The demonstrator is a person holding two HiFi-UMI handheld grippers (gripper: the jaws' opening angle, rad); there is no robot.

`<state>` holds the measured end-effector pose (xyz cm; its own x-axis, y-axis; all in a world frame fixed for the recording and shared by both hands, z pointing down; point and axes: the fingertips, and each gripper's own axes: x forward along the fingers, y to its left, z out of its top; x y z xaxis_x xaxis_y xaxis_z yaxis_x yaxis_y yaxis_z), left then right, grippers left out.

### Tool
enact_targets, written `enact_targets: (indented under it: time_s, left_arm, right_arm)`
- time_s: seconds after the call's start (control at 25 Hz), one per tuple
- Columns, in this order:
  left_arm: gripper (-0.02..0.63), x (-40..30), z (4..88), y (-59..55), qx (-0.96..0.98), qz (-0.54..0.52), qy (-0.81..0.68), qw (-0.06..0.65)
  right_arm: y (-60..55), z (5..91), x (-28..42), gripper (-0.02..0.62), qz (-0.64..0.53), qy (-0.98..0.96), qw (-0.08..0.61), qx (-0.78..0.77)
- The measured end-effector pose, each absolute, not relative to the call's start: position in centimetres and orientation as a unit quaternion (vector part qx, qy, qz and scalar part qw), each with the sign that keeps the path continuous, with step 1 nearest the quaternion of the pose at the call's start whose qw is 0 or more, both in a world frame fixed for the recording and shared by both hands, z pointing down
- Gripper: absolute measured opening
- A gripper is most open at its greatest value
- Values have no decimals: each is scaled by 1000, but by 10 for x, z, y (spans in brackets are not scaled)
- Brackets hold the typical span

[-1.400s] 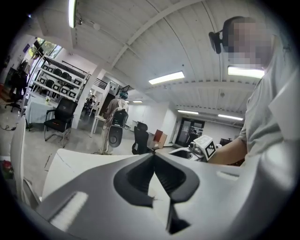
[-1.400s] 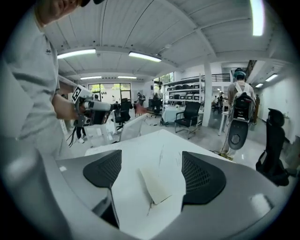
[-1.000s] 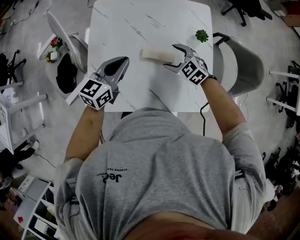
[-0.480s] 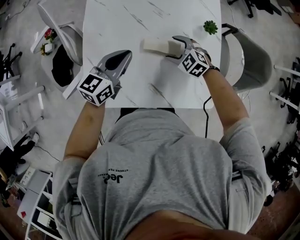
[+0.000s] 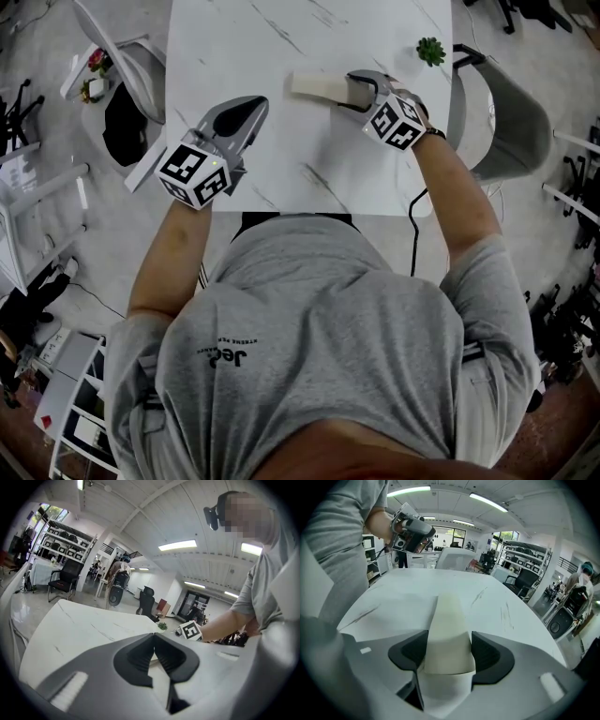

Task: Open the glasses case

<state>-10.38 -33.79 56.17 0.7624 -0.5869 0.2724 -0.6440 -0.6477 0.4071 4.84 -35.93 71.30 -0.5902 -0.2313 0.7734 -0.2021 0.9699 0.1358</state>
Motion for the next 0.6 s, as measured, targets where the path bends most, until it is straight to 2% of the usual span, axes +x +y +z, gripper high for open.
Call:
enact_targets:
  time_s: [0.6]
  left_arm:
    - [58, -100, 561, -337, 907, 63, -335, 249]
  right_arm:
    - [-365, 696, 45, 268, 12, -903, 418, 96]
